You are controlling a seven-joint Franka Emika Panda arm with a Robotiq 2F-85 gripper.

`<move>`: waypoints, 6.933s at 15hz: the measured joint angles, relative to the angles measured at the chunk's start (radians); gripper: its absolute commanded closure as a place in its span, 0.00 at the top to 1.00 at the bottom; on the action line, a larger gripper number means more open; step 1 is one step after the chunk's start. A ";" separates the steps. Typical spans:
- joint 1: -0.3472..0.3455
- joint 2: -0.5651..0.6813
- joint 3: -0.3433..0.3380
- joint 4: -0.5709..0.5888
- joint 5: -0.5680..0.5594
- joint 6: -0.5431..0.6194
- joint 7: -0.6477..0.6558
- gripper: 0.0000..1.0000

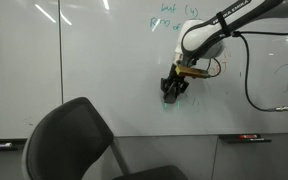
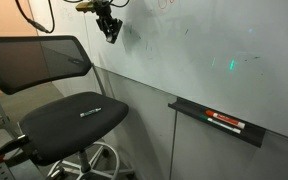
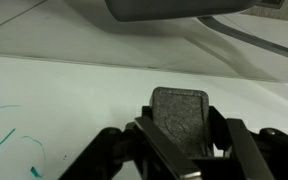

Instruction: Erase the words on the whiteboard

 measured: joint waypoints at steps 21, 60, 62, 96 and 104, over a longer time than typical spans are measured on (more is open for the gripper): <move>-0.023 0.185 -0.062 0.198 0.013 -0.309 -0.141 0.31; 0.103 0.258 -0.228 0.177 -0.336 -0.231 0.857 0.31; 0.106 0.247 -0.230 0.168 -0.363 -0.232 0.907 0.31; 0.039 -0.592 0.101 -0.672 -0.885 -0.157 1.506 0.31; 0.156 -0.508 0.300 -0.631 -0.848 -0.180 1.398 0.31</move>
